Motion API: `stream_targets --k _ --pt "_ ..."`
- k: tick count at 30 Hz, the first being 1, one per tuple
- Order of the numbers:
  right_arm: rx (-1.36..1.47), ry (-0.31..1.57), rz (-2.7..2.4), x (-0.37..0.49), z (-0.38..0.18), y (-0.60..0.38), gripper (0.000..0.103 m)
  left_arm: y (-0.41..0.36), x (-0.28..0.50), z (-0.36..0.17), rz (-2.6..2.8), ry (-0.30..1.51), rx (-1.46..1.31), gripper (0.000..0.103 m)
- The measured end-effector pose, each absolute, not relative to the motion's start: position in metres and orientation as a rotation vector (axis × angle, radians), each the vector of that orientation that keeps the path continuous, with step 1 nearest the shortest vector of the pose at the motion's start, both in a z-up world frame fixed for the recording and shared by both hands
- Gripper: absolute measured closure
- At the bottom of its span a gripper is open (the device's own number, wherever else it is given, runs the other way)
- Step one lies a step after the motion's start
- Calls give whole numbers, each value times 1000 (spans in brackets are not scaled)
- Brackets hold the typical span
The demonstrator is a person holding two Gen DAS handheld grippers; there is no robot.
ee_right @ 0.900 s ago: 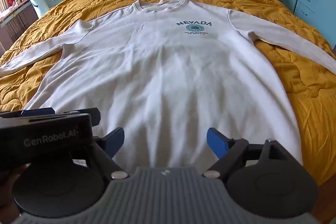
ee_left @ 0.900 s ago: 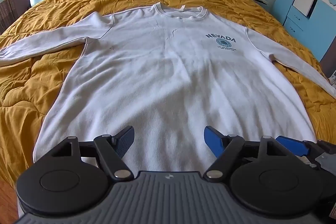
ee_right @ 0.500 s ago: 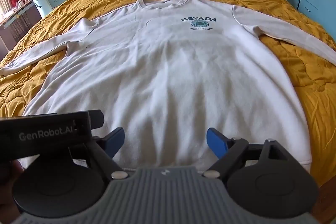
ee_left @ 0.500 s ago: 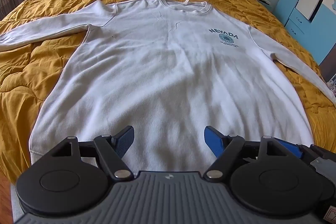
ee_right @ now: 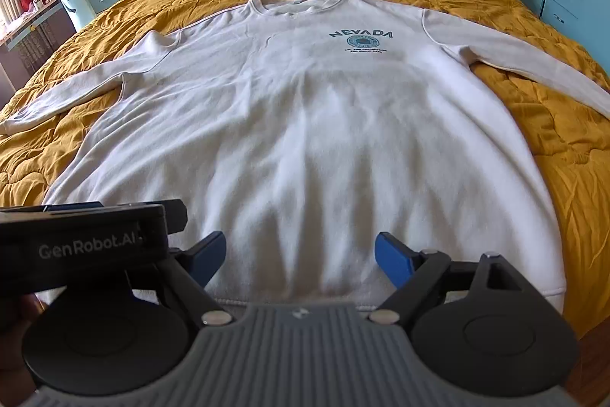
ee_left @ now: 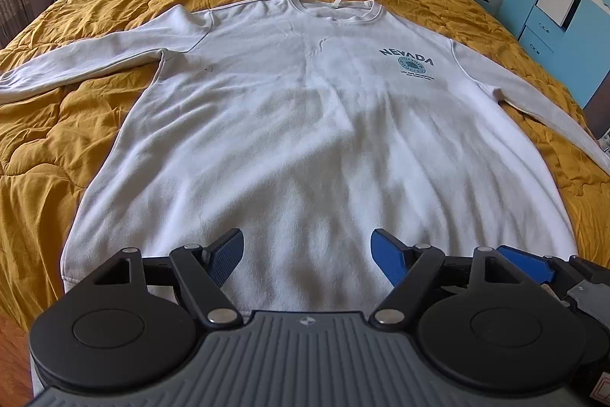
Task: Fold small clothes
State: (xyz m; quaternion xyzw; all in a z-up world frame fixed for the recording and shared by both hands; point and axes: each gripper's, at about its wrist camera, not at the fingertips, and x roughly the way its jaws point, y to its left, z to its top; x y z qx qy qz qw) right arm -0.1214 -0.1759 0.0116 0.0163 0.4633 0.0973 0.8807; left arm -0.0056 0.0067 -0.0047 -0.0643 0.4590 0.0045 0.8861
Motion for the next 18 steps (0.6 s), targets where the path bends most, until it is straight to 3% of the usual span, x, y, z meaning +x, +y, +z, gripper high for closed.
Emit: stream_targets --k 18 --pt "18 955 205 -124 12 -173 23 3 -9 -2 16 940 -86 14"
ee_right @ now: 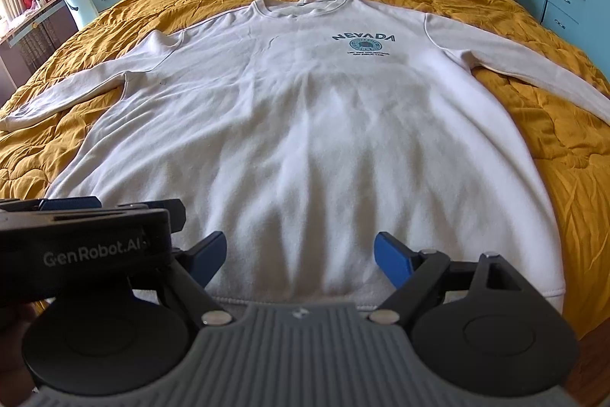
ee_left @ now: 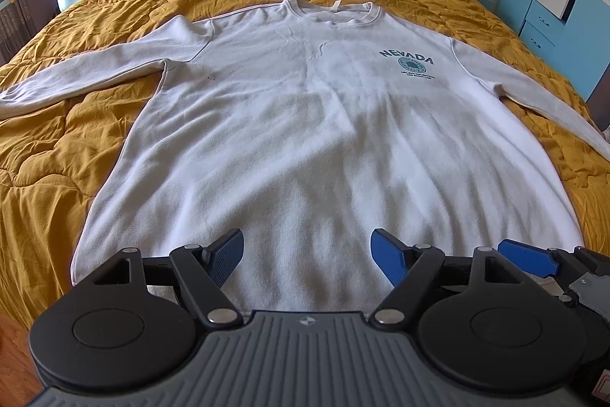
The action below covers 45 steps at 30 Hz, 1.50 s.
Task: Fold small clothes
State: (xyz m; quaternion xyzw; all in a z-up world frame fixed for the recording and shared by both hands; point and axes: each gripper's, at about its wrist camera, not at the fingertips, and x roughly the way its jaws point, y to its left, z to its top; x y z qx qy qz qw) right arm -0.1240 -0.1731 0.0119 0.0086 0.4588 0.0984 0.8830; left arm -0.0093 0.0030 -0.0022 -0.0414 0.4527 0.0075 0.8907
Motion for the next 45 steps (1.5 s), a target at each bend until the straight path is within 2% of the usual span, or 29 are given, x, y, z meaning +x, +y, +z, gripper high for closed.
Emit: stream_targets --k 45 --pt "30 959 207 -125 8 -171 23 8 -10 -7 13 959 -100 14"
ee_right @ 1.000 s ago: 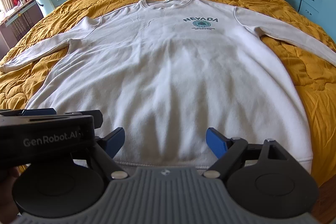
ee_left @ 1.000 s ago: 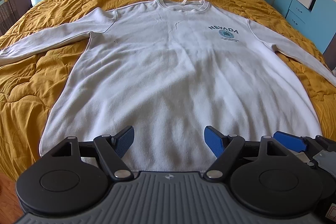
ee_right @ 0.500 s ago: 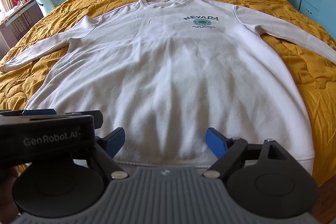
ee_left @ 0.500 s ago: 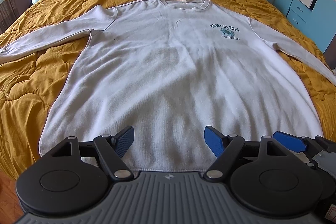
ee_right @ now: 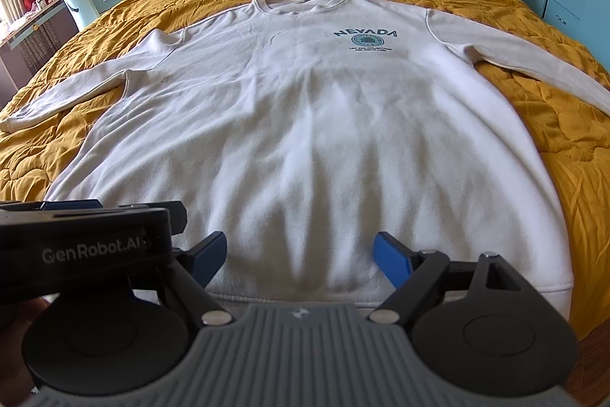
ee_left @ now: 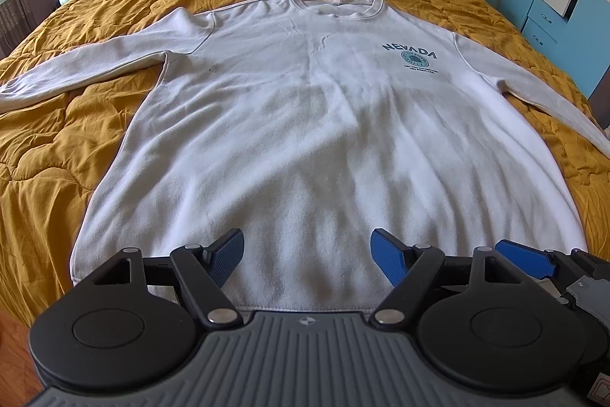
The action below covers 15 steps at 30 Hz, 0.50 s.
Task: Fold small clothes
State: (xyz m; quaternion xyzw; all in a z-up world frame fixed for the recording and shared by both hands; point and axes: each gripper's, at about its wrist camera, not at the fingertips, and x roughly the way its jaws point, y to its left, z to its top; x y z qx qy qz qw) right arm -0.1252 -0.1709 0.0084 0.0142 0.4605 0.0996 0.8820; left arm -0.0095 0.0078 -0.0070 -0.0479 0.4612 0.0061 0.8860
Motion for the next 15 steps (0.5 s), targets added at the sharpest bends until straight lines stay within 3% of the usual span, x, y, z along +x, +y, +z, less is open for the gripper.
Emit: stream_targets --k 15 --pt "46 960 215 -120 6 -166 23 14 -7 -4 -3 946 -150 23"
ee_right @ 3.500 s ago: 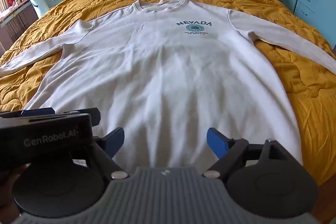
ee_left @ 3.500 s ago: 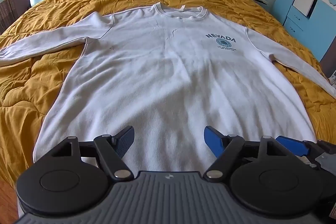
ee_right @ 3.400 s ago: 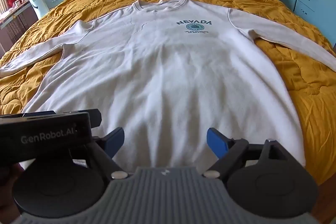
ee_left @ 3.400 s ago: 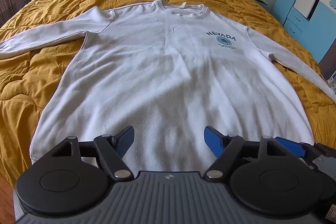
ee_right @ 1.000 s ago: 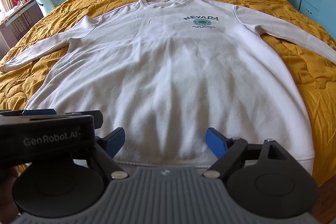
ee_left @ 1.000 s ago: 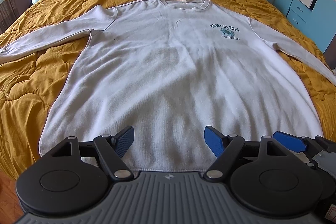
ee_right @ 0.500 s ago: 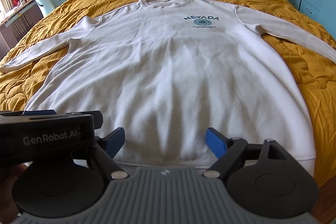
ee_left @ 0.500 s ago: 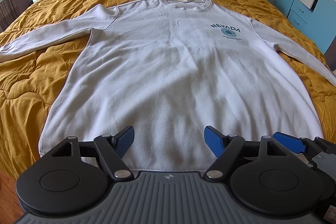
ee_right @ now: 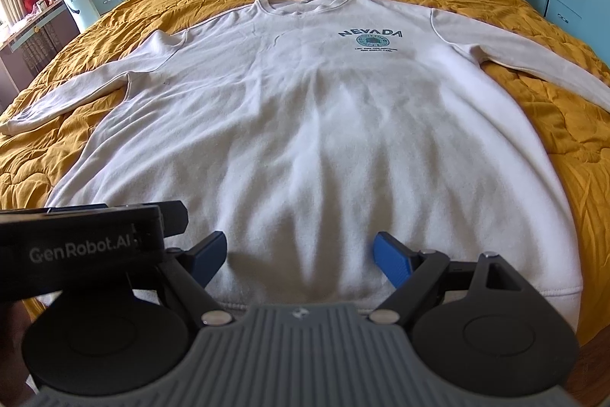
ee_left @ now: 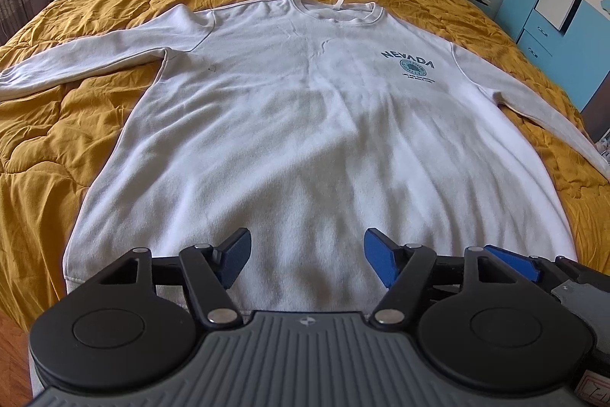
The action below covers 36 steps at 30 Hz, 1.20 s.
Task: Fold small clothes
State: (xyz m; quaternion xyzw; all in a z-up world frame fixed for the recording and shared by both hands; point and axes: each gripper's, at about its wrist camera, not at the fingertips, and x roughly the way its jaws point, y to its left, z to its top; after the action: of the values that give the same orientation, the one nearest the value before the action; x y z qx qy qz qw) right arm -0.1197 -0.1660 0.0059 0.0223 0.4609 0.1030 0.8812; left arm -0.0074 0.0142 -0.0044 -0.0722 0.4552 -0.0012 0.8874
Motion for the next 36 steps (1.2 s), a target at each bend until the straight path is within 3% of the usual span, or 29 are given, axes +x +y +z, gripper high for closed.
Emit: stream_targets --k 12,17,28,36 --pt "125 942 216 -109 14 -167 23 57 3 16 19 808 -78 23" --pt "119 946 196 -106 13 -166 23 139 15 30 164 734 -225 20" --pt "57 966 185 -105 7 -155 23 365 40 33 689 375 -581 20" --pt "23 984 159 -104 6 -147 23 468 56 -24 817 428 -791 22"
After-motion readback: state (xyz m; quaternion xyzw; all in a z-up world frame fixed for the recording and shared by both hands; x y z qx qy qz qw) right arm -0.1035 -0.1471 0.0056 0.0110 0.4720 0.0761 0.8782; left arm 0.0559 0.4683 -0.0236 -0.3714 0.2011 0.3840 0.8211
